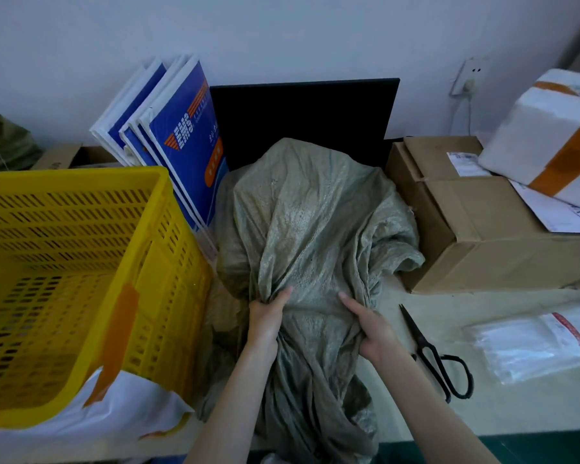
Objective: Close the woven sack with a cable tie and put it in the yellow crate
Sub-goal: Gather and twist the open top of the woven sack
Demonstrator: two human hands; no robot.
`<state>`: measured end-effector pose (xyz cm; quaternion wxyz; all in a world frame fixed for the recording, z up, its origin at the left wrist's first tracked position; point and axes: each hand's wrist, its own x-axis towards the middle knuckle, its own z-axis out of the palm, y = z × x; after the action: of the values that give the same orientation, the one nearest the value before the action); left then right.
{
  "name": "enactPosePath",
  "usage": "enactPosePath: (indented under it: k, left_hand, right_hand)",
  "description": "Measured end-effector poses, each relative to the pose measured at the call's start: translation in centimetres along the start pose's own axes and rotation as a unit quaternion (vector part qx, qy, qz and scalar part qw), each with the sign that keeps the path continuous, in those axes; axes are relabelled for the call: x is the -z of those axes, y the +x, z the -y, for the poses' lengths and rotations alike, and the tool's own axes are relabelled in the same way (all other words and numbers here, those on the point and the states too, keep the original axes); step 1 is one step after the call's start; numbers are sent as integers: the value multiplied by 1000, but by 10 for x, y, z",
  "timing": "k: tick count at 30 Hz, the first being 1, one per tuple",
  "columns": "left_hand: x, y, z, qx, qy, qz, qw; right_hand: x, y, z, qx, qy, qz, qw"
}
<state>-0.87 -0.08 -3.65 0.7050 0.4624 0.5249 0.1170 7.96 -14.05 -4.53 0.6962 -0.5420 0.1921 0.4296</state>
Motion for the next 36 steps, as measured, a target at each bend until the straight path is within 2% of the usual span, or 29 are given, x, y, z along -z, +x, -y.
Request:
enactPosePath:
  k: [5,11,15,20,25,30,36]
  left_hand:
    - [-2,7,-3,49,13,3,999]
    - [-5,1,0,4,65,-1,998]
    - [-5,9,12,-21,198,-41,979]
    - [-5,3,4,-8,95,7,995]
    - [7,10,-3,64,91,31,993]
    - [14,7,-17,125,112,123,978]
    - [11,10,-13,116,88,130,981]
  right_hand:
    - [-4,-1,4,-14,-14,-17,1000]
    - [-9,-2,4,20,-17,-53,998]
    - [-14,-3,4,28,-3,-48,998]
    - [-18,-3,2,0,46,-33,998]
    - [-14,-2,2,-24,81,-13,996]
    - [-10,-1,3,-59,18,8,998]
    - [-2,1,4,-74,-38,-7,996]
